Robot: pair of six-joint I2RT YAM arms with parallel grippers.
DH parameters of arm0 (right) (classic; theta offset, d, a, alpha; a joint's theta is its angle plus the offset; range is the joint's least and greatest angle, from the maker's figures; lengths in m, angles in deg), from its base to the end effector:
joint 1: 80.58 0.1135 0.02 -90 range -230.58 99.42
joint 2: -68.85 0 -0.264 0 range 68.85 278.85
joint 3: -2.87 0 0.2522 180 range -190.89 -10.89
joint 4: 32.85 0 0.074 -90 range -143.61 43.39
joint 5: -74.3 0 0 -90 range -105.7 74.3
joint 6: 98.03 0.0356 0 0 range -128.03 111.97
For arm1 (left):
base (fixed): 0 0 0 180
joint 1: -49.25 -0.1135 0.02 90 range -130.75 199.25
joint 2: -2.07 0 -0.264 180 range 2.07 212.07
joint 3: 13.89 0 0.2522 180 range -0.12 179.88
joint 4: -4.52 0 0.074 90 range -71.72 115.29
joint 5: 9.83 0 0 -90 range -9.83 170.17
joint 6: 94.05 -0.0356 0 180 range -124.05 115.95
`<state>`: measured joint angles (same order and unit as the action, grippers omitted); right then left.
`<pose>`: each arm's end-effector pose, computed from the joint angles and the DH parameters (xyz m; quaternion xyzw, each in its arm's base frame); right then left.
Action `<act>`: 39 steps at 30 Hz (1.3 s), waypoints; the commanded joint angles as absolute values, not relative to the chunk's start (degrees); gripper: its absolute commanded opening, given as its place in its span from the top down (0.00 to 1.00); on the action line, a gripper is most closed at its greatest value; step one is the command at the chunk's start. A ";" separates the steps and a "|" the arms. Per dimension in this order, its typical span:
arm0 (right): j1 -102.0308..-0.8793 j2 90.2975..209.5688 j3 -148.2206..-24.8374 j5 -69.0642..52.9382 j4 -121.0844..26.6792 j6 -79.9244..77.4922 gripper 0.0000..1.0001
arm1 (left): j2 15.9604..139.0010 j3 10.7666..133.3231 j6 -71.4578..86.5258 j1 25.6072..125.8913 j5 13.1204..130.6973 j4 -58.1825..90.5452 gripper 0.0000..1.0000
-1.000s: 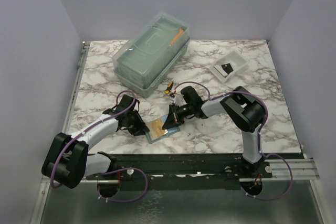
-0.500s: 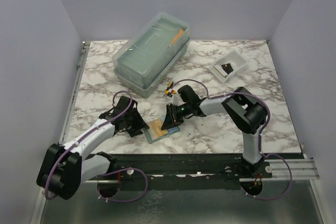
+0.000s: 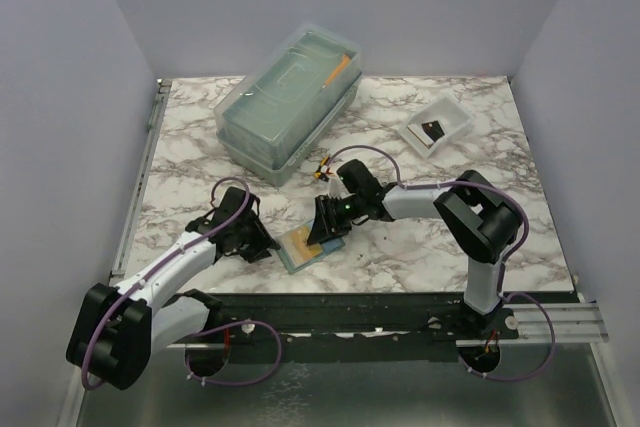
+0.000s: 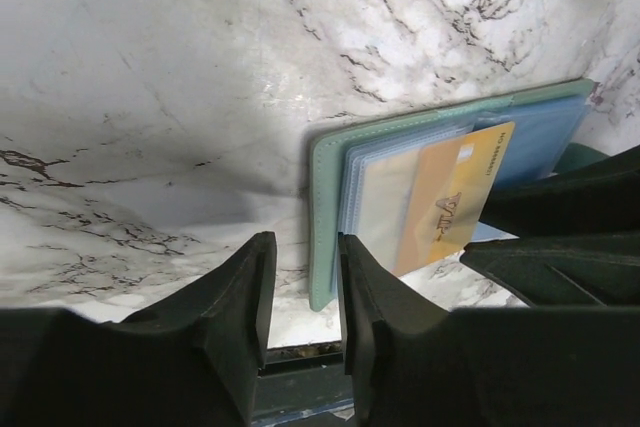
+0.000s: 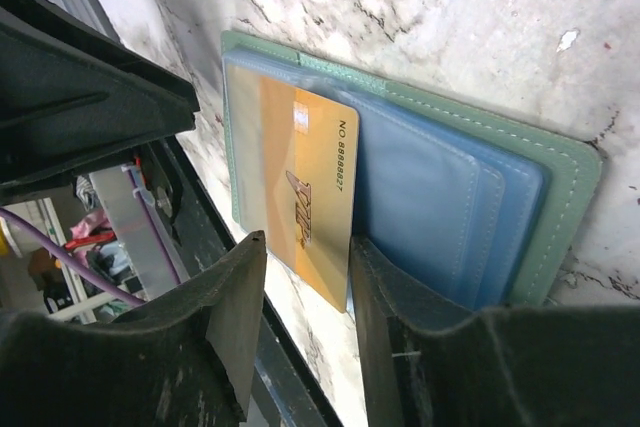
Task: Put the credit cards into the card holder
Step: Insert the credit card into the card holder.
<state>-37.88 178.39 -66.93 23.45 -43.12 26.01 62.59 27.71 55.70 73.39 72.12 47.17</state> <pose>0.2549 0.2658 0.1232 -0.1811 0.8742 0.4468 0.0572 0.1628 -0.0784 0.1655 -0.2793 0.9259 -0.2143 0.1367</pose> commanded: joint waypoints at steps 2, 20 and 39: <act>-37.41 180.40 -67.49 17.59 -48.18 22.81 0.57 | 63.31 26.52 57.36 73.77 73.99 48.21 0.67; -32.33 182.62 -67.85 26.59 -36.69 25.32 0.77 | 71.77 29.02 56.54 74.59 71.91 39.54 0.77; -31.19 176.59 -66.16 15.64 -46.48 27.23 0.56 | 67.34 26.37 58.57 74.65 72.92 42.81 0.75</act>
